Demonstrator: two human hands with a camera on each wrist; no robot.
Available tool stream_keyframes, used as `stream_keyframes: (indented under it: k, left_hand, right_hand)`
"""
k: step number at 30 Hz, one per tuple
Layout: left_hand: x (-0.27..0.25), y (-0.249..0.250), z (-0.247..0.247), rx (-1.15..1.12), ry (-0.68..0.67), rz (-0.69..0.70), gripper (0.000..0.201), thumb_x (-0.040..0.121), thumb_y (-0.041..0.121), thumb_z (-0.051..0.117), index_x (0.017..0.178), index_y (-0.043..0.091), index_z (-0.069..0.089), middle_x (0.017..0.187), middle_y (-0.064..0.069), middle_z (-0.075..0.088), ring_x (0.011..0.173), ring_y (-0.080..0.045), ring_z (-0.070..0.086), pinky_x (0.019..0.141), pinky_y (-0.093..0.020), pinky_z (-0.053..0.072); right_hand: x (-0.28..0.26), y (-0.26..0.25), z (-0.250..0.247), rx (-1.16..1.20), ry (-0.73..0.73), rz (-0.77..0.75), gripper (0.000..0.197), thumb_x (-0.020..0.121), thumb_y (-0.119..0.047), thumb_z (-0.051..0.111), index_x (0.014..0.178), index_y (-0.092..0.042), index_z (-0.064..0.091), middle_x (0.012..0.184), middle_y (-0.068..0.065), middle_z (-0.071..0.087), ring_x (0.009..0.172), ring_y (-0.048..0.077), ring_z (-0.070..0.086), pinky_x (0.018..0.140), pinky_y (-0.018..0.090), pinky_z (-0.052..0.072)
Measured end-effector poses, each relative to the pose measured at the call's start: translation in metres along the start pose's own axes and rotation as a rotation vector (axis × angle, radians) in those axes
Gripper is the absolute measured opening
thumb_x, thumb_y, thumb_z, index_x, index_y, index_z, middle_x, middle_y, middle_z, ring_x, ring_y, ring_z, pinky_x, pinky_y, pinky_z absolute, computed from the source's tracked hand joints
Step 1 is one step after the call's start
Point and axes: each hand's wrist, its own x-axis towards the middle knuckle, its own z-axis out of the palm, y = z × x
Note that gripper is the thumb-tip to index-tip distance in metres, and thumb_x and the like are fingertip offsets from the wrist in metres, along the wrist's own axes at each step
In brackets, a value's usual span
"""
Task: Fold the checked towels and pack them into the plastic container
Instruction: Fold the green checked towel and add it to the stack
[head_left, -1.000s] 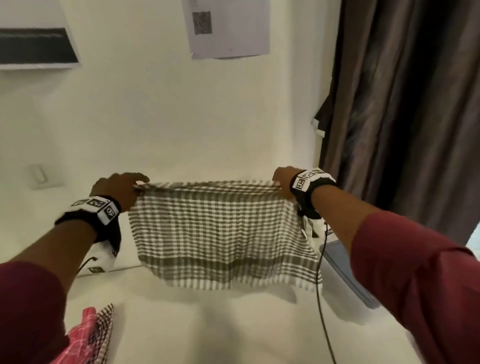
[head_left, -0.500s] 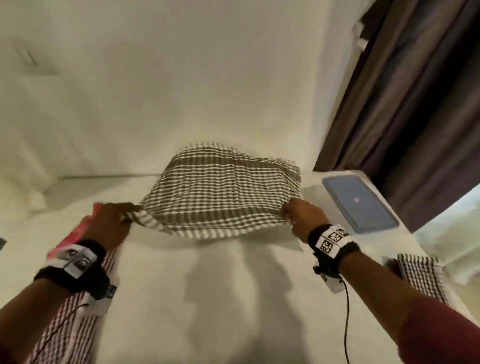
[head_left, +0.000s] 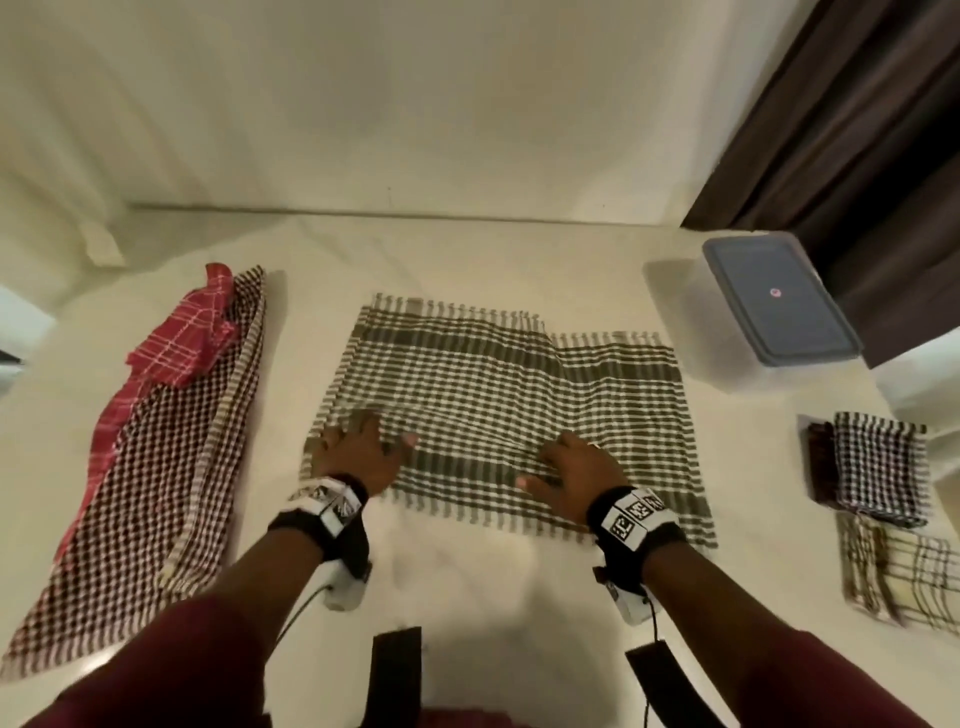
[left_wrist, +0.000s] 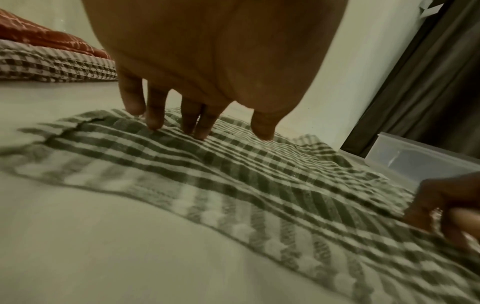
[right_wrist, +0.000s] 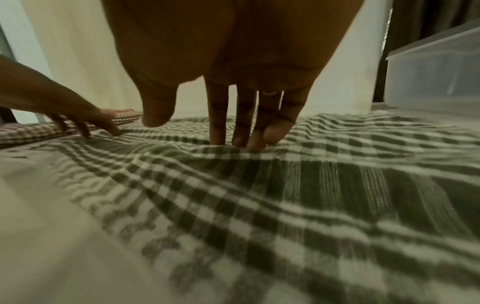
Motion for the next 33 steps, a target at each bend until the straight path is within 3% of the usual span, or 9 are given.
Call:
stream_keyframes:
  k: [4, 7, 11, 13, 15, 18, 25, 30, 33]
  left_hand:
    - [0.021, 0.016, -0.024, 0.024, -0.016, -0.084, 0.100, 0.079, 0.083, 0.013, 0.151, 0.014, 0.014, 0.160, -0.007, 0.009, 0.144, -0.038, 0.008, 0.115, -0.055, 0.002]
    - [0.048, 0.025, -0.032, -0.033, -0.077, -0.066, 0.104, 0.075, 0.086, 0.018, 0.152, 0.018, 0.004, 0.160, -0.003, -0.004, 0.145, -0.038, 0.000, 0.114, -0.060, 0.001]
    - [0.084, 0.038, -0.038, 0.013, -0.122, 0.076, 0.106, 0.071, 0.087, 0.030, 0.151, 0.026, -0.005, 0.159, 0.001, -0.017, 0.145, -0.037, -0.009, 0.110, -0.067, 0.000]
    - [0.098, 0.048, -0.039, 0.059, -0.131, 0.177, 0.111, 0.066, 0.090, 0.030, 0.150, 0.029, -0.008, 0.158, 0.000, -0.020, 0.144, -0.035, -0.014, 0.111, -0.064, -0.004]
    - [0.115, 0.059, -0.038, 0.129, -0.146, 0.274, 0.115, 0.061, 0.093, 0.028, 0.149, 0.031, -0.013, 0.157, -0.003, -0.022, 0.143, -0.033, -0.019, 0.112, -0.060, -0.007]
    - [0.136, 0.073, -0.038, 0.202, -0.138, 0.419, 0.112, 0.063, 0.091, 0.031, 0.147, 0.035, -0.016, 0.156, -0.002, -0.024, 0.142, -0.032, -0.023, 0.111, -0.059, -0.011]
    - [0.177, 0.101, -0.049, 0.175, -0.082, 0.566, 0.105, 0.065, 0.092, 0.027, 0.148, 0.039, -0.011, 0.156, -0.002, -0.027, 0.142, -0.027, -0.026, 0.109, -0.054, -0.019]
    - [0.185, 0.093, -0.074, 0.139, -0.059, 0.458, 0.112, 0.069, 0.085, 0.040, 0.151, 0.027, -0.009, 0.156, -0.005, -0.024, 0.144, -0.027, -0.018, 0.114, -0.053, -0.013]
    - [0.191, 0.082, -0.088, 0.258, -0.117, 0.407, 0.125, 0.066, 0.082, 0.051, 0.149, 0.018, -0.016, 0.157, -0.006, -0.023, 0.145, -0.025, -0.016, 0.114, -0.054, -0.012]
  right_hand:
    - [-0.013, -0.035, 0.011, 0.177, -0.211, -0.192, 0.051, 0.081, -0.072, 0.041, 0.070, -0.023, 0.052, 0.072, -0.001, 0.050, 0.068, 0.023, 0.052, 0.063, 0.031, 0.043]
    - [-0.004, -0.067, 0.018, 0.354, -0.408, -0.187, 0.047, 0.086, -0.058, 0.056, 0.086, -0.011, 0.066, 0.086, 0.009, 0.066, 0.081, 0.026, 0.061, 0.074, 0.033, 0.048]
    - [0.040, -0.076, 0.004, 0.485, -0.027, -0.134, 0.030, 0.086, -0.038, 0.064, 0.106, -0.016, 0.068, 0.106, 0.004, 0.065, 0.091, 0.019, 0.059, 0.082, 0.034, 0.049]
    - [0.065, -0.059, -0.006, 0.316, 0.079, -0.091, 0.053, 0.088, -0.045, 0.061, 0.133, -0.021, 0.050, 0.137, 0.008, 0.047, 0.121, 0.027, 0.047, 0.101, 0.041, 0.042]
    - [0.087, -0.036, -0.011, 0.181, 0.032, 0.006, 0.078, 0.084, -0.065, 0.051, 0.149, -0.030, 0.024, 0.158, 0.005, 0.017, 0.144, 0.028, 0.016, 0.115, 0.052, 0.023]
    - [0.100, -0.006, -0.016, 0.149, -0.046, 0.161, 0.089, 0.082, -0.076, 0.039, 0.152, -0.032, 0.005, 0.161, 0.001, -0.008, 0.146, 0.029, -0.010, 0.116, 0.059, 0.004]
    - [0.101, 0.000, -0.033, 0.279, 0.007, 0.419, 0.092, 0.083, -0.074, 0.040, 0.153, -0.025, 0.005, 0.160, 0.006, -0.013, 0.145, 0.031, -0.015, 0.114, 0.061, -0.003]
    - [0.151, -0.014, -0.072, 0.197, 0.105, 0.211, 0.099, 0.078, -0.068, 0.057, 0.152, -0.027, 0.008, 0.160, 0.009, -0.009, 0.146, 0.033, -0.013, 0.114, 0.061, 0.000]
    - [0.205, -0.027, -0.098, 0.115, -0.009, 0.083, 0.109, 0.071, -0.071, 0.063, 0.152, -0.031, 0.003, 0.160, 0.006, -0.015, 0.145, 0.033, -0.013, 0.112, 0.065, 0.000]
